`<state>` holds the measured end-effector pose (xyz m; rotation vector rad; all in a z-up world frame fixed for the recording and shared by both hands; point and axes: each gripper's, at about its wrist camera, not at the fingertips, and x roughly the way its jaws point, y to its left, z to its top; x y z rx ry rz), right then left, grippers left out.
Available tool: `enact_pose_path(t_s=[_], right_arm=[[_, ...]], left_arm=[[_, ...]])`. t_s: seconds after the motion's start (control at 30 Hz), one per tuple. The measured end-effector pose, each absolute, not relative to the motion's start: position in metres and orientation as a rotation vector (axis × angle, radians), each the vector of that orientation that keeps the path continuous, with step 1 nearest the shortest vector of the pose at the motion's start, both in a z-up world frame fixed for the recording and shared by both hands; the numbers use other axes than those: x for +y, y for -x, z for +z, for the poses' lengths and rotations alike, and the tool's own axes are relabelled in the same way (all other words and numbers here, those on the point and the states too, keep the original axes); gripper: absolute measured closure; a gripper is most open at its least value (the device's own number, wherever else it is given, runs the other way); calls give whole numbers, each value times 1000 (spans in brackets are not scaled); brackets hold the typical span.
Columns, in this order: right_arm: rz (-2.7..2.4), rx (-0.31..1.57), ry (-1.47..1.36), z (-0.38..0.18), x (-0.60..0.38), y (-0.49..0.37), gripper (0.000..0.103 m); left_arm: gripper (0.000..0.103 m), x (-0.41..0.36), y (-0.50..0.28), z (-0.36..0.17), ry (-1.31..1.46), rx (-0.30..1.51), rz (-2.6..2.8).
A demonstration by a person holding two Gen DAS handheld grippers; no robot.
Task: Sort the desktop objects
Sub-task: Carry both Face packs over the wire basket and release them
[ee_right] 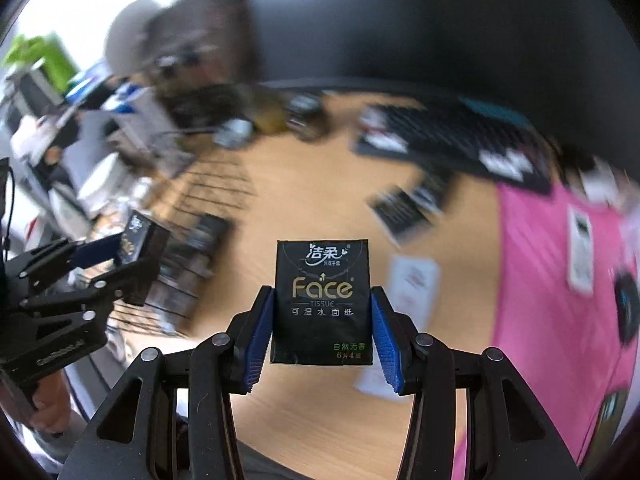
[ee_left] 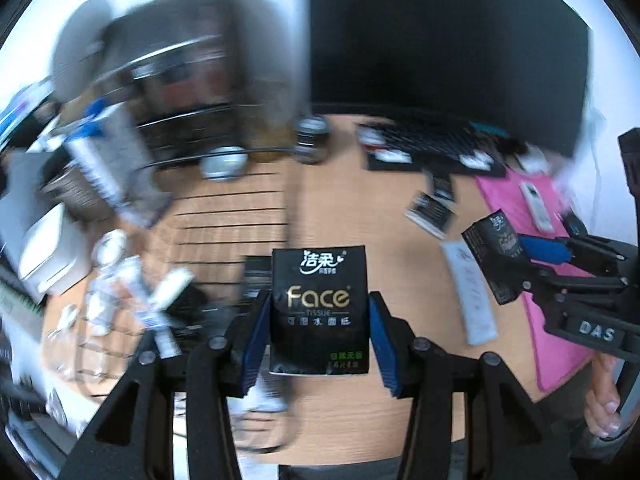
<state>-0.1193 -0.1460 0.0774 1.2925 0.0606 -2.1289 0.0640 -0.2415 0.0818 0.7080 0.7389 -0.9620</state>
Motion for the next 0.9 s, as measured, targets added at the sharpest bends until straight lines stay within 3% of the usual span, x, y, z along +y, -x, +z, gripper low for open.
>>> enact_pose_path(t_s=[0.17,0.47,0.9], right_arm=[[-1967,143,-1196,89,-226,105,56],[-1789,250,-1245,61,-331,95,56],[-1806,220,-1329,47,-361,97,56]], left_arm=[[51,-201,-128,92,-613,764,-800],[51,-166,-195,81,-542,825,-735],[51,-143,-221,89,-510,848,-782]])
